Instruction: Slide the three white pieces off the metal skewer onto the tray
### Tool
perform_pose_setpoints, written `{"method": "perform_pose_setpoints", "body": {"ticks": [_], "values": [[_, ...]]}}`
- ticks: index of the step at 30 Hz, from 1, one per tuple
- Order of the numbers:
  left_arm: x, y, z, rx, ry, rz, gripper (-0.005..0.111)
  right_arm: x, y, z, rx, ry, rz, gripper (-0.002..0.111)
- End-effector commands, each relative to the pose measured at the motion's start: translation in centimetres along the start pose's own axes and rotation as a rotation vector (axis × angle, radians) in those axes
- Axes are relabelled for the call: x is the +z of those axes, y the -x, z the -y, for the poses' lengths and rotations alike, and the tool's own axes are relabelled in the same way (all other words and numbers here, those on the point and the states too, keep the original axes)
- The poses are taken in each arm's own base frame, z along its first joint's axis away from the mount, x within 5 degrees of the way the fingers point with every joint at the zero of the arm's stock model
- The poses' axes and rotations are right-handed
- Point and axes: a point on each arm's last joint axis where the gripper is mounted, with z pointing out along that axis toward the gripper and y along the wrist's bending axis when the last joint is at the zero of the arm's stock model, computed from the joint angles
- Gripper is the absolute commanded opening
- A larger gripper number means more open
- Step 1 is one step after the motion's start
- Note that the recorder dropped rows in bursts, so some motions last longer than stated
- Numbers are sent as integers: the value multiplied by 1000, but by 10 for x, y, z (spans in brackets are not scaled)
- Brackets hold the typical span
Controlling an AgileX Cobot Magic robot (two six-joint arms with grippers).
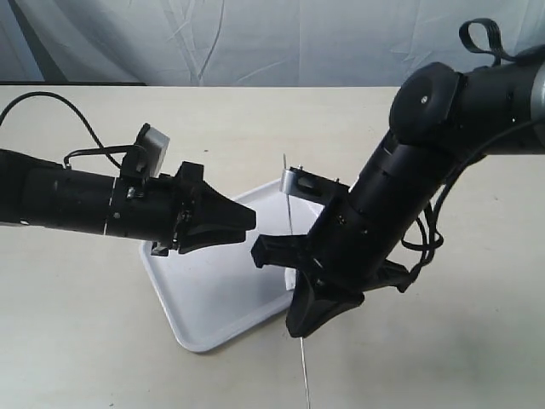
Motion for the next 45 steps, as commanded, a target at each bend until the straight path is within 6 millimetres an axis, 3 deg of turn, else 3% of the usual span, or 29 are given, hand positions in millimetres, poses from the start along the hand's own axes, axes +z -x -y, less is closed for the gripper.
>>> {"method": "perform_pose_setpoints", "body": {"ticks": [1,13,23,36,45], "values": [[1,0,4,7,-32,-2,34,-5,11,-4,-29,9,-46,-1],[1,0,6,1,-55,-3,42,5,38,-8,-33,53,-27,-1],[1,0,6,1,-55,-3,42,2,44,-16,-42,114,-10,-1],[1,-1,8,1,-68,-8,32,1,46,-22,-56,172,17,-1],[1,-1,7,5,-60,-7,18,1,44,-21,-63,165,-3,-1]]}}
